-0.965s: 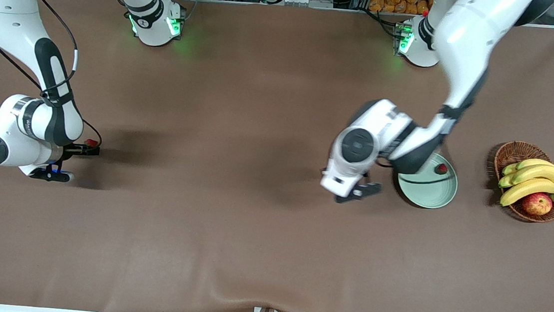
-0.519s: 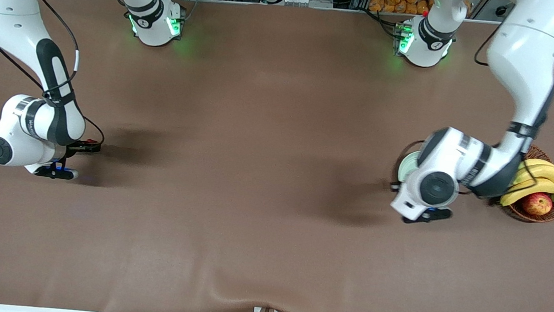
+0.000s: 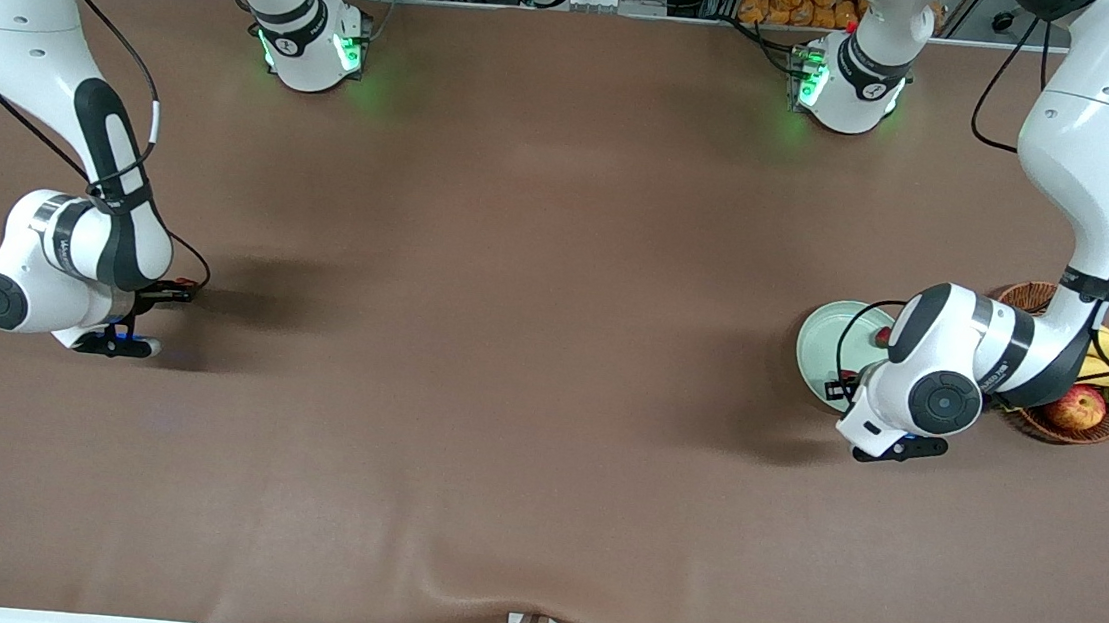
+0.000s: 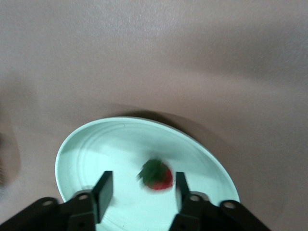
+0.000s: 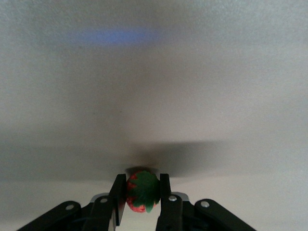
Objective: Collect all strawberries into plate
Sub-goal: 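Set the third strawberry mid-table with the right gripper while the left gripper approaches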
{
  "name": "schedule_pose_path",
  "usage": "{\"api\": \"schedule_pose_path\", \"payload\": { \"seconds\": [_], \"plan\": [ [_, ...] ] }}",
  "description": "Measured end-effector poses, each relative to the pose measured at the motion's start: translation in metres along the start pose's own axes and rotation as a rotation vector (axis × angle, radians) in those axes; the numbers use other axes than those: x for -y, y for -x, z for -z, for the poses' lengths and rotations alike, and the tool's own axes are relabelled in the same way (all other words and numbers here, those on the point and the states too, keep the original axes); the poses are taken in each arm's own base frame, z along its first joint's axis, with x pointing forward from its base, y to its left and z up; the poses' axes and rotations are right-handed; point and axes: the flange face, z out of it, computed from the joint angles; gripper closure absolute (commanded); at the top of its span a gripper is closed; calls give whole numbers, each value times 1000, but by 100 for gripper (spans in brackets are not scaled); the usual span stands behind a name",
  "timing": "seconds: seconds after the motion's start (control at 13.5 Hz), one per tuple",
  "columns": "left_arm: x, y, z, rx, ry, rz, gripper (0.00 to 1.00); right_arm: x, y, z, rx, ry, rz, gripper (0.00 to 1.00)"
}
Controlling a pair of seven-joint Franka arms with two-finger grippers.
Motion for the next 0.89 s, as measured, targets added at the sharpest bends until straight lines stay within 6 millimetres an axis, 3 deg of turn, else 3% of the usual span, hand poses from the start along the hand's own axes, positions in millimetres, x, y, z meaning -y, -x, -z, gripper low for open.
{"api": "schedule_pose_path", "payload": {
  "seconds": [0.07,0.22,0.37,0.52,0.59,0.74,0.89],
  "plan": [
    [-1,1,8,-12,3,-1,0,8,-5,9,-23,1,15,100],
    [-4,5,35,-45,23,2,0,42,-16,43,-94,-10,61,100],
    [-9,17,72,-77,46,2,0,102,-23,84,-172,-83,69,100],
    [-19,33,110,-104,82,-1,0,189,-20,107,-200,-194,54,100],
    [-24,42,127,-115,102,-3,0,238,-14,110,-190,-251,36,100],
    [-37,59,155,-118,133,-16,0,333,5,100,-133,-365,-14,100],
    [-57,74,167,-104,170,-44,0,405,25,83,-74,-481,-55,99]
  ]
}}
